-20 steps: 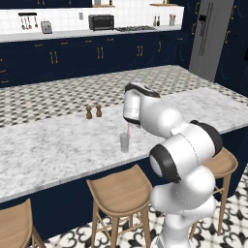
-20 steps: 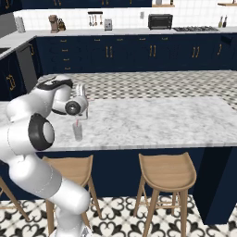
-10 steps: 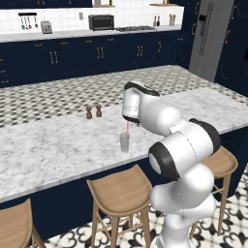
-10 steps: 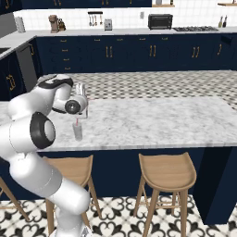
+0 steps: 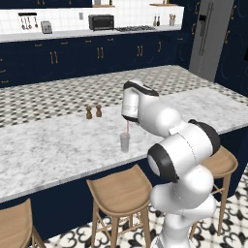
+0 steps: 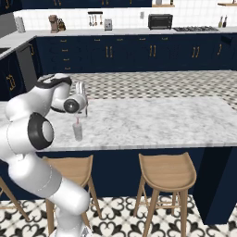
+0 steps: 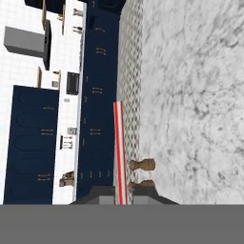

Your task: Take a straw from the drawer in front and place it inside the glass cup on the dining counter.

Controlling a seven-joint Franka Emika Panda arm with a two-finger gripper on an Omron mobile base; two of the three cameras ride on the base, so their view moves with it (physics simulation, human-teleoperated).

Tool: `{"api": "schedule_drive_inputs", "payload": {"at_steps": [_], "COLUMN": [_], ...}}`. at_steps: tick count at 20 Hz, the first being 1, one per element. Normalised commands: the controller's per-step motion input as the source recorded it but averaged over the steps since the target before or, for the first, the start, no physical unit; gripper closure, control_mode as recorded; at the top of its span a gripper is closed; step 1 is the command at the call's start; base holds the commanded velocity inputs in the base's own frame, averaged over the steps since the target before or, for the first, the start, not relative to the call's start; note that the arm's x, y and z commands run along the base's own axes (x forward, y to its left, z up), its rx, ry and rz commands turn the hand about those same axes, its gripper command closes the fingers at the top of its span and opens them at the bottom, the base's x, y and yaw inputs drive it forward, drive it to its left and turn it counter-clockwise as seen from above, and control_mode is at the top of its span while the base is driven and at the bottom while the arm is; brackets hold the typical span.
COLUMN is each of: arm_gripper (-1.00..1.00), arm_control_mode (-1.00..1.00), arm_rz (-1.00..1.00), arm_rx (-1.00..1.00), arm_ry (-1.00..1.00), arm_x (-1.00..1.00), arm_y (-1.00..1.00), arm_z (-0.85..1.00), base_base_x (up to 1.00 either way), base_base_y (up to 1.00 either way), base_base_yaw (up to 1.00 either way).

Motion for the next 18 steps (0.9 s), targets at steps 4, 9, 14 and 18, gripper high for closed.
{"api": "schedule_drive_inputs", "payload": {"at_steps": [4,9,14,18], "arm_gripper": [1.0,1.0,1.0,1.0], "arm_control_mode": [-1.0,-1.0,-1.0,-1.0], "arm_rz": [0.0,0.0,0.0,0.0], "arm_rx": [0.0,0.0,0.0,0.0], "arm_ry": [0.0,0.0,0.0,0.0], "arm_x": [0.26,0.19,0.0,0.0], "arm_y": [0.0,0.04,0.1,0.04], "arm_z": [0.0,-0.01,-0.05,-0.09], "base_base_x": [0.0,0.0,0.0,0.0], "base_base_y": [0.0,0.0,0.0,0.0], "base_base_yaw": [0.0,0.0,0.0,0.0]}}
